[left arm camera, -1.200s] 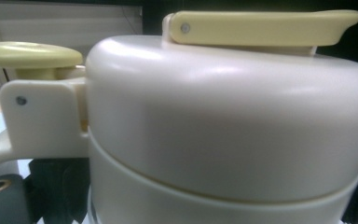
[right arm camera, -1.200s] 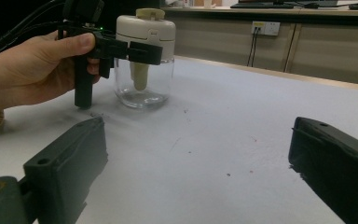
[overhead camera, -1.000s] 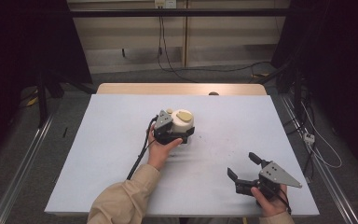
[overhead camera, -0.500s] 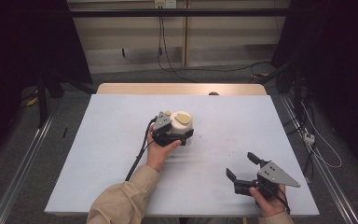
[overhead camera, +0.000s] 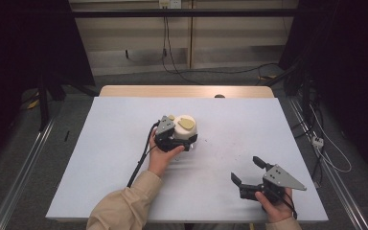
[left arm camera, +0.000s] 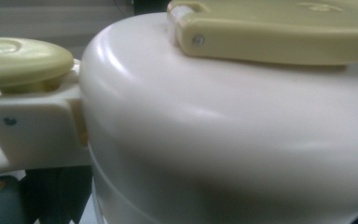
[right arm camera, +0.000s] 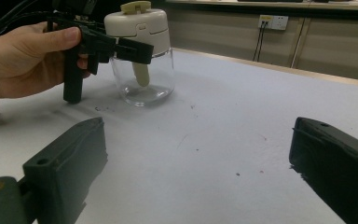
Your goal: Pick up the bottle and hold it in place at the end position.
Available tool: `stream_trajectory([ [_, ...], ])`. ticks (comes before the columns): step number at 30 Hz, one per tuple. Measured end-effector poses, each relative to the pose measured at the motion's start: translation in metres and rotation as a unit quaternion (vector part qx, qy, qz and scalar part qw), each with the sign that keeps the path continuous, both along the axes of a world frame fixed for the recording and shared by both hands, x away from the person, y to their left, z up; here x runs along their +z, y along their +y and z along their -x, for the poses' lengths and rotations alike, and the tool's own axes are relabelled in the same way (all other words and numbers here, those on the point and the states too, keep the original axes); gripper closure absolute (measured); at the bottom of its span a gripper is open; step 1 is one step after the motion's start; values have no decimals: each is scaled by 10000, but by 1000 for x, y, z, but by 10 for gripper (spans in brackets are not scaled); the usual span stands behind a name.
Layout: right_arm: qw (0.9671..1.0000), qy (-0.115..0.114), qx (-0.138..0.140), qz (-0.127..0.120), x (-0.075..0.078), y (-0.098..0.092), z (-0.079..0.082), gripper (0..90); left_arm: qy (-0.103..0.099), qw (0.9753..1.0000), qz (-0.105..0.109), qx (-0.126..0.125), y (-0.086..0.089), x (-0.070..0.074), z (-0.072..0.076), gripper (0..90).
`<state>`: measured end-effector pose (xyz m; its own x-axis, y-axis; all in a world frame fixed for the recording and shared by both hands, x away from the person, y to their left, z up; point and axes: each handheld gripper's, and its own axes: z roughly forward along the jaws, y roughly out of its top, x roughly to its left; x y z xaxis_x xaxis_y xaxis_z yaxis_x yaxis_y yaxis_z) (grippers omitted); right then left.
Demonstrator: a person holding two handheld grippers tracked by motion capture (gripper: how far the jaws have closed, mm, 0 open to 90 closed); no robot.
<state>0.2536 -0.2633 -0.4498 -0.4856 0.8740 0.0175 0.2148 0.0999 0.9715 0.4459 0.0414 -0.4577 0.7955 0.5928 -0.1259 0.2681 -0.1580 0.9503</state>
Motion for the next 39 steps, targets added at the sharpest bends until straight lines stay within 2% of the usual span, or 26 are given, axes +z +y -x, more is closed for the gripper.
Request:
stream_trajectory([
  [9,10000,13,-12,-12,-1,-2,-2,36,15,10000,19,-14,-1,-2,-1,44],
  [16,10000,18,-28,-10,-1,-4,0,36,72,9999,-129,-25,2,1,1,43],
  [20,10000,4,-24,13,-1,-4,0,37,8,9997,-245,-92,3,1,1,37],
  [23,10000,1,-33,14,-1,-4,0,37,80,9997,-201,-114,6,1,2,39],
  [29,10000,31,-60,6,-1,-5,0,36,3,9998,-153,-94,20,8,9,38],
  [39,9999,69,-53,64,-1,1,-8,36,-23,9988,-470,-163,37,17,19,51],
])
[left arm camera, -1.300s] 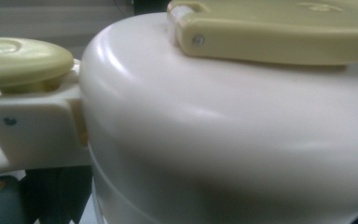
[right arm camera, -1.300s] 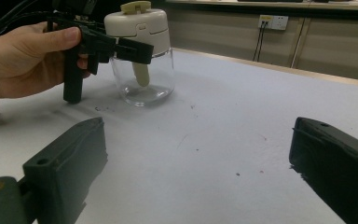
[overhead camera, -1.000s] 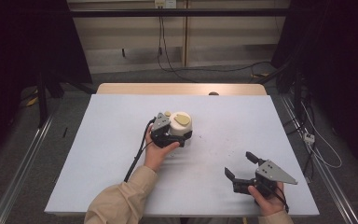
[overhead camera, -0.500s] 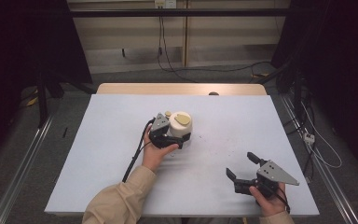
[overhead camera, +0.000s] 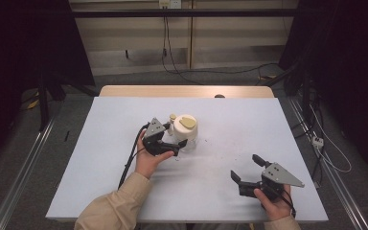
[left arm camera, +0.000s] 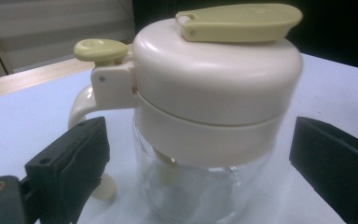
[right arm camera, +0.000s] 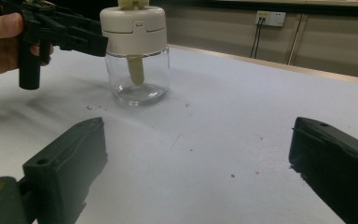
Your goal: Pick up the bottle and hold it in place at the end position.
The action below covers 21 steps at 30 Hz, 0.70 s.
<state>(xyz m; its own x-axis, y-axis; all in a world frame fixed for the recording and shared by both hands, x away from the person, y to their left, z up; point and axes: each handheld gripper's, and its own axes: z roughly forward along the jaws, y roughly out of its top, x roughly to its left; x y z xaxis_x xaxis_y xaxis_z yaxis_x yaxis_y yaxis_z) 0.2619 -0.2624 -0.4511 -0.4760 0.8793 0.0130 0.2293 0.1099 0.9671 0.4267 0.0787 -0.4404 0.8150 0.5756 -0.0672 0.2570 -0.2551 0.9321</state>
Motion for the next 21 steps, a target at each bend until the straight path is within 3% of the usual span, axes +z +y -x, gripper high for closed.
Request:
stream_trajectory([
  [3,10000,22,24,5,0,3,-3,36,-66,9999,80,0,5,4,3,60],
  [7,10000,15,21,8,2,6,-7,36,-164,9999,-17,-5,8,11,8,77],
  [10,10000,46,0,65,4,8,-11,36,-85,9999,119,-36,9,17,10,104],
  [13,9999,86,-5,78,5,10,-14,38,-99,9999,69,-42,10,22,11,126],
  [21,9998,163,-1,66,9,13,-21,38,-77,9998,177,-29,16,42,4,248],
])
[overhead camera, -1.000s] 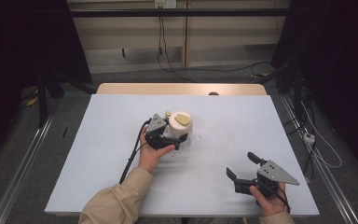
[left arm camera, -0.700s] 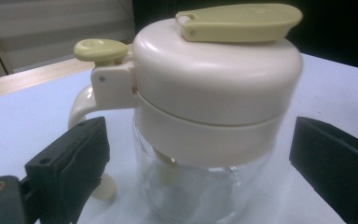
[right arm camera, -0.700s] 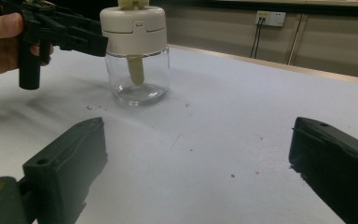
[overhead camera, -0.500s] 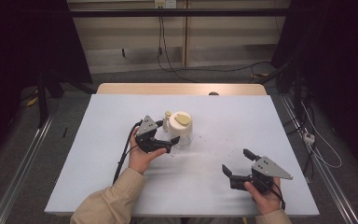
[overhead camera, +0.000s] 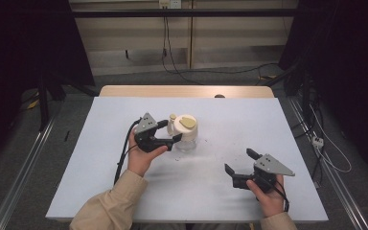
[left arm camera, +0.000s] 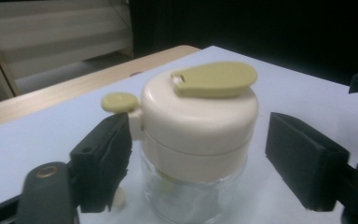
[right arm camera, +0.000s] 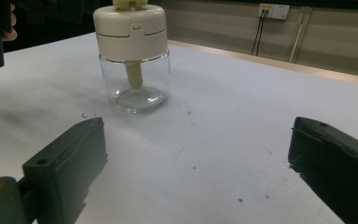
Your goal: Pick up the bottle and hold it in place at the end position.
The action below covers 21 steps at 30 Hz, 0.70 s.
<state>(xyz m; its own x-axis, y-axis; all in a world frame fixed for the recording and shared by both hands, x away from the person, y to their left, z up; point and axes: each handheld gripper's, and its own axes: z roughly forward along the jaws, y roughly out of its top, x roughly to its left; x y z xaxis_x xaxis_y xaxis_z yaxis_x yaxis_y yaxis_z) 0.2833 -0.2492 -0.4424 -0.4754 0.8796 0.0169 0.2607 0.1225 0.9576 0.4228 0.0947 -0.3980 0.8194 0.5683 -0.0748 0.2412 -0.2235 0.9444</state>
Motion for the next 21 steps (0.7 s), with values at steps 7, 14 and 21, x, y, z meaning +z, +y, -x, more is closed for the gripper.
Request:
stream_trajectory([
  [7,10000,60,38,8,2,2,-5,38,224,9997,-17,-99,2,11,-7,406],
  [14,9999,110,82,5,4,5,-8,37,217,9994,37,-268,0,18,-9,638],
  [21,9997,203,109,-47,4,10,-12,38,409,9979,1,-501,-6,20,-10,808],
])
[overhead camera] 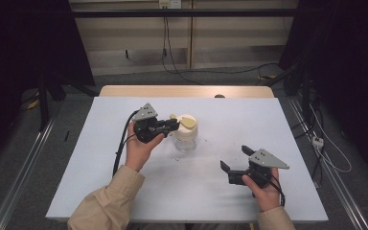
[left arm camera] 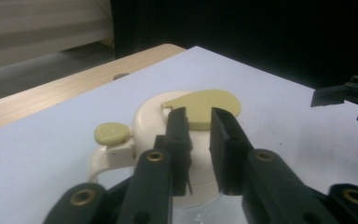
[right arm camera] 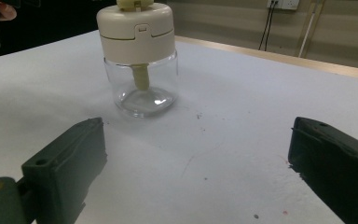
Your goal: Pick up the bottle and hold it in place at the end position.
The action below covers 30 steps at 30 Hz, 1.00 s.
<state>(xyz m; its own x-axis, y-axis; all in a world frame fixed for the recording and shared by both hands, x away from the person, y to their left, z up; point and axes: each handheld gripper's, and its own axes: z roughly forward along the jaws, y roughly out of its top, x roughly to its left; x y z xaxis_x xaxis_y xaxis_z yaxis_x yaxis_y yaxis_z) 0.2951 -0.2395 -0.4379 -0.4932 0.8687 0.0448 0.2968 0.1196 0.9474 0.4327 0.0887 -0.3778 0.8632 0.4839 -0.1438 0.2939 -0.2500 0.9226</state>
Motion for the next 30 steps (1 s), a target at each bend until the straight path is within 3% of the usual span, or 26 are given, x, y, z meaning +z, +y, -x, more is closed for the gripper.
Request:
stream_trajectory([
  [9,9999,140,-18,-67,-1,2,-5,41,85,9999,-48,-78,-4,-2,-2,900],
  [30,9990,370,14,-242,5,23,-25,43,-48,9999,-148,6,-7,-5,-3,900],
])
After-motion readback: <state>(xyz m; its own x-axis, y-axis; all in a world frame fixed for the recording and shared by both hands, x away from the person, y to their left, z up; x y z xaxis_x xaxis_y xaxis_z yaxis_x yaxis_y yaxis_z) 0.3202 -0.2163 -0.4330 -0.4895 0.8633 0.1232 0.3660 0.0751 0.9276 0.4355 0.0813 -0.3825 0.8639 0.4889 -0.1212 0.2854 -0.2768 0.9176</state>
